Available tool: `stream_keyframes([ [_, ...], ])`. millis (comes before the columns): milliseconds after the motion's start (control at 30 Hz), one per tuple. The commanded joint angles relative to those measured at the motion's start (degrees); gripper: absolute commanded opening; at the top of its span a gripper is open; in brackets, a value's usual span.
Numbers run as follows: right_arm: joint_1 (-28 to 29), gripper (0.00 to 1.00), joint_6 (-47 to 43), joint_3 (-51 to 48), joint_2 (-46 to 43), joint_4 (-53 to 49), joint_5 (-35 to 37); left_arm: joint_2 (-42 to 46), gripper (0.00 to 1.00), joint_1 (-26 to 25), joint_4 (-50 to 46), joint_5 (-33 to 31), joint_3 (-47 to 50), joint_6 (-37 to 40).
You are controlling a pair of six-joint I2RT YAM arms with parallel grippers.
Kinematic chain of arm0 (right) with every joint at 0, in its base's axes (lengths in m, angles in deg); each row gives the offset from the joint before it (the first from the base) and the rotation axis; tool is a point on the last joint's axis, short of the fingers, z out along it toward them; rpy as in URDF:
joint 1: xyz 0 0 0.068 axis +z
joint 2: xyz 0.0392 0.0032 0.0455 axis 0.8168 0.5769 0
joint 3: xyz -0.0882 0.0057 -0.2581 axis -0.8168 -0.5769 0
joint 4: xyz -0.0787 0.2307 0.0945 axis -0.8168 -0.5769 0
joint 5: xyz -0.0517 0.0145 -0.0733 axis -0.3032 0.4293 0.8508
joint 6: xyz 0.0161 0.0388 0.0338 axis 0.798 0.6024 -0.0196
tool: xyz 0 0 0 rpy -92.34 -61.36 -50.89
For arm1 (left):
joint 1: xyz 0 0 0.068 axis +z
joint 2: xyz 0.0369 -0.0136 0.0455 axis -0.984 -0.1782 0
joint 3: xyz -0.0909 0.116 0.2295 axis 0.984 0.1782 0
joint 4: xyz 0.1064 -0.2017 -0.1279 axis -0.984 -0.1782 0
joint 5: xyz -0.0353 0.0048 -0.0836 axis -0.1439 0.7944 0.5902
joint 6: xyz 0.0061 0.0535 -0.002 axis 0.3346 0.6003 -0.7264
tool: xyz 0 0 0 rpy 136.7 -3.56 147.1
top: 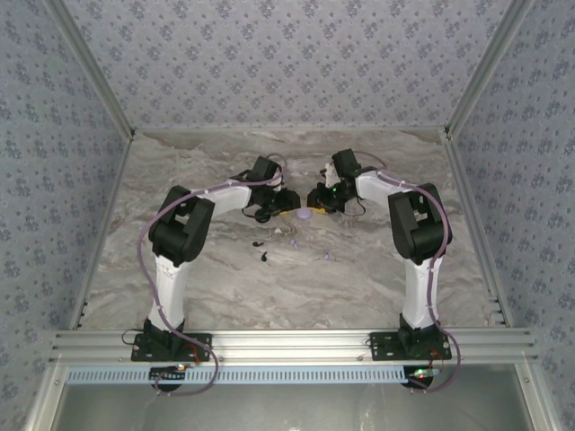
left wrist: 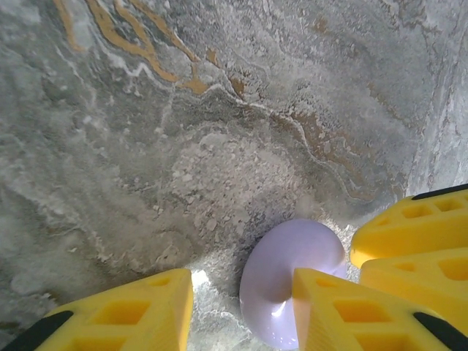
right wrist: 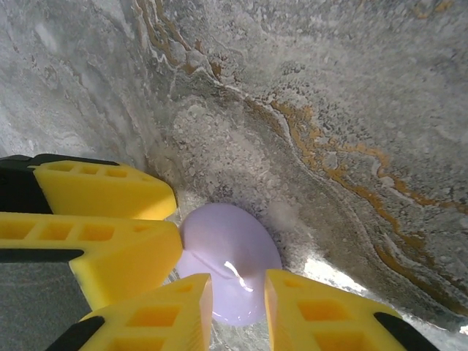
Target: Insert wireless bluetooth earbuds into charging case
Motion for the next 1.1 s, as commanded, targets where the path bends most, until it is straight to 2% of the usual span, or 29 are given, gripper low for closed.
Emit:
stream_keyframes([
  [0,0.1,0.25,0.8,-0.7,1.3,-0.4,-1.1,-1.5,0.40,-0.7,-0.6,1.9,-1.6,-0.4],
  [333,0.1,0.22,0.7,-1.1,2.3,-0.6,-0.1,-1.8,0.41,-1.3,0.6,3.3,-0.8,-1.5],
  [533,0.0,0.19,0.6,-1.6,2.8,-0.4,0.2,-1.0,0.46,-1.3,2.6,4.9,0.8,-3.0],
  [667,0.1,0.19,0.5,-1.7,3.1,0.0,-0.2,-1.3,0.46,-1.3,5.0,6.6,1.7,-4.5],
  [933,0.1,0.19,-0.2,-1.6,3.3,0.4,-1.7,-1.9,0.44,-1.3,6.4,7.4,2.1,-5.8],
  [1067,0.2,0.19,-0.2,-1.6,3.3,0.5,-2.3,-2.3,0.39,-1.3,7.9,8.0,2.5,-7.2],
])
